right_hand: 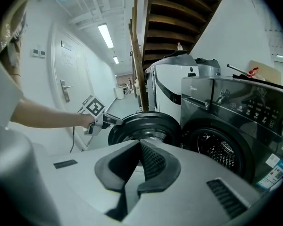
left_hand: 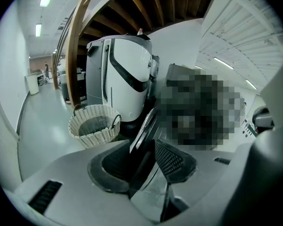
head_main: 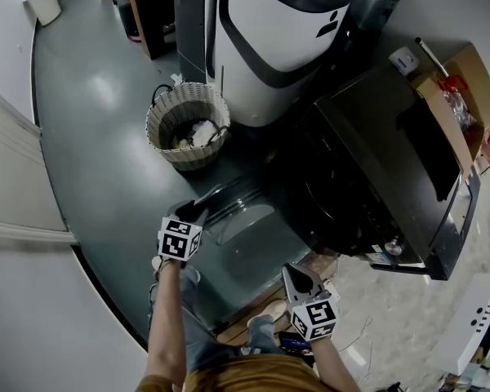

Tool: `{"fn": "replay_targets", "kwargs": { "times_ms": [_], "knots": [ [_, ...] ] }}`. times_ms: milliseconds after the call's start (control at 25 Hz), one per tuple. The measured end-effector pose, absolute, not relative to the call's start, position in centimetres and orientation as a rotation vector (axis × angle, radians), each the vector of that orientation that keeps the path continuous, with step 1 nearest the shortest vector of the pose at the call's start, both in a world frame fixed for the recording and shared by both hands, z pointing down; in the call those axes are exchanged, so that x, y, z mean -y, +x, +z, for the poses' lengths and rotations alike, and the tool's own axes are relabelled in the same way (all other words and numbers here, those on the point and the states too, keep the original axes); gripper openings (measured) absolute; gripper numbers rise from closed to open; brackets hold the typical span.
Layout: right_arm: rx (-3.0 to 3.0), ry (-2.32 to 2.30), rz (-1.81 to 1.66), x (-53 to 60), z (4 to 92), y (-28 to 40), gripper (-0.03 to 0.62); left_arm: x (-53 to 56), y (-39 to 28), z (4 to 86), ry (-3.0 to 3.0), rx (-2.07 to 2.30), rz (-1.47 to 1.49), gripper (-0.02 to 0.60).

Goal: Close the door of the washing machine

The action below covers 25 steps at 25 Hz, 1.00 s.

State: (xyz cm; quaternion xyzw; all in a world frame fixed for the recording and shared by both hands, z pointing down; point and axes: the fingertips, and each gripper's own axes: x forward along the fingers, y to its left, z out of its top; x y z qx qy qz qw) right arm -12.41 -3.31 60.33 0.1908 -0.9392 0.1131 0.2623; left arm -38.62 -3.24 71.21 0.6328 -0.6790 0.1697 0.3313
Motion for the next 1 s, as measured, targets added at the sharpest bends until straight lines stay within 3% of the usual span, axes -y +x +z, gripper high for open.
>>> {"fn": "replay_targets", "kwargs": {
  "times_ms": [1000],
  "knots": [
    [2.573, 0.527, 0.303, 3.5, 58.5, -8.6, 0.012, 2.2, -35.2, 71.2, 1.595, 1.769, 0.533, 0.173]
  ]
}}
